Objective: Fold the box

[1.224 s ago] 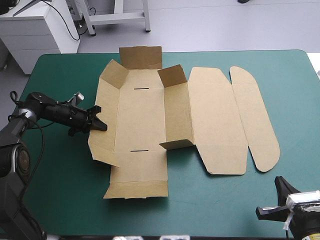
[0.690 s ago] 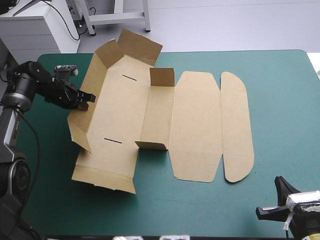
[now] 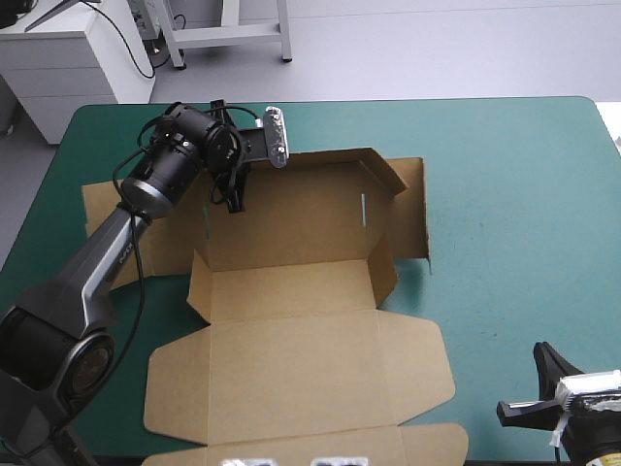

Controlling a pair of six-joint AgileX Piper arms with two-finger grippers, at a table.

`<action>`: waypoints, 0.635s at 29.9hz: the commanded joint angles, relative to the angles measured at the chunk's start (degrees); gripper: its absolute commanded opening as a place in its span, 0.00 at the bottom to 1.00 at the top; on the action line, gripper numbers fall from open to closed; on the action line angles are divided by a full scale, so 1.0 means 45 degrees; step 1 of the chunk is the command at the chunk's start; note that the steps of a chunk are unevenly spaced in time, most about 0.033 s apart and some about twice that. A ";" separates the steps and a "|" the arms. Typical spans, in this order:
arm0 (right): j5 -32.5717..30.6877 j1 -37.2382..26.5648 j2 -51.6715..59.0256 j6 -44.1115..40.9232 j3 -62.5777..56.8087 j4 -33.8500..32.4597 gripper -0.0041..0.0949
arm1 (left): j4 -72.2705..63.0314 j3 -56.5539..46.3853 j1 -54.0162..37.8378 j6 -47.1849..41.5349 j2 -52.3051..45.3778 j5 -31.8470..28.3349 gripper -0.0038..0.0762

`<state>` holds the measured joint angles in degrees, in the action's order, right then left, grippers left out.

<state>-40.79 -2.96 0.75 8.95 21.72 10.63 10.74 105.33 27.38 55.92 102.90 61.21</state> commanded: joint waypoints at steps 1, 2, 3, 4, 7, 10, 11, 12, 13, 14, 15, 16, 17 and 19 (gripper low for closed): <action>0.0895 0.0021 0.0289 0.0096 0.0275 0.0067 0.03 | 0.0460 0.0390 0.0330 -0.0062 -0.0644 -0.1484 0.04; 0.0895 0.0021 0.0289 0.0096 0.0275 0.0067 0.03 | 0.0566 0.0390 0.0398 -0.0062 -0.0644 -0.1449 0.04; 0.0895 0.0021 0.0289 0.0096 0.0275 0.0067 0.03 | 0.0724 0.0390 0.0500 -0.0062 -0.0644 -0.1363 0.04; 0.0895 0.0021 0.0289 0.0096 0.0275 0.0067 0.03 | 0.0936 0.0360 0.0602 -0.0208 -0.0644 -0.1332 0.04; 0.0895 0.0021 0.0289 0.0096 0.0275 0.0067 0.03 | 0.1630 0.0116 0.1027 -0.0807 -0.0696 -0.1301 0.04; 0.0895 0.0021 0.0289 0.0096 0.0275 0.0067 0.03 | 0.2328 -0.0399 0.1589 -0.1040 -0.0873 -0.1196 0.04; 0.0895 0.0021 0.0289 0.0096 0.0275 0.0067 0.03 | 0.2632 -0.0624 0.1805 -0.1226 -0.0900 -0.1275 0.04; 0.0895 0.0021 0.0289 0.0096 0.0275 0.0067 0.03 | 0.2933 -0.0808 0.1997 -0.1607 -0.0965 -0.1374 0.04; 0.0895 0.0021 0.0289 0.0096 0.0275 0.0067 0.03 | 0.3339 -0.1072 0.2243 -0.1986 -0.1024 -0.1491 0.04; 0.0895 0.0021 0.0289 0.0096 0.0275 0.0067 0.03 | 0.3830 -0.1327 0.2476 -0.2397 -0.1107 -0.1628 0.04; 0.0895 0.0021 0.0289 0.0096 0.0275 0.0067 0.03 | 0.4421 -0.1590 0.2709 -0.2844 -0.1165 -0.1814 0.04; 0.0895 0.0021 0.0289 0.0096 0.0275 0.0067 0.03 | 0.5032 -0.1845 0.2952 -0.3404 -0.1251 -0.2043 0.04; 0.0895 0.0021 0.0289 0.0096 0.0275 0.0067 0.03 | 0.5615 -0.2133 0.3173 -0.3772 -0.1295 -0.2258 0.04; 0.0895 0.0021 0.0289 0.0096 0.0275 0.0067 0.03 | 0.6579 -0.2636 0.3597 -0.4396 -0.1527 -0.2655 0.04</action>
<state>-40.79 -2.96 0.75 8.95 21.72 10.63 33.70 94.59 40.86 40.86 99.97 53.36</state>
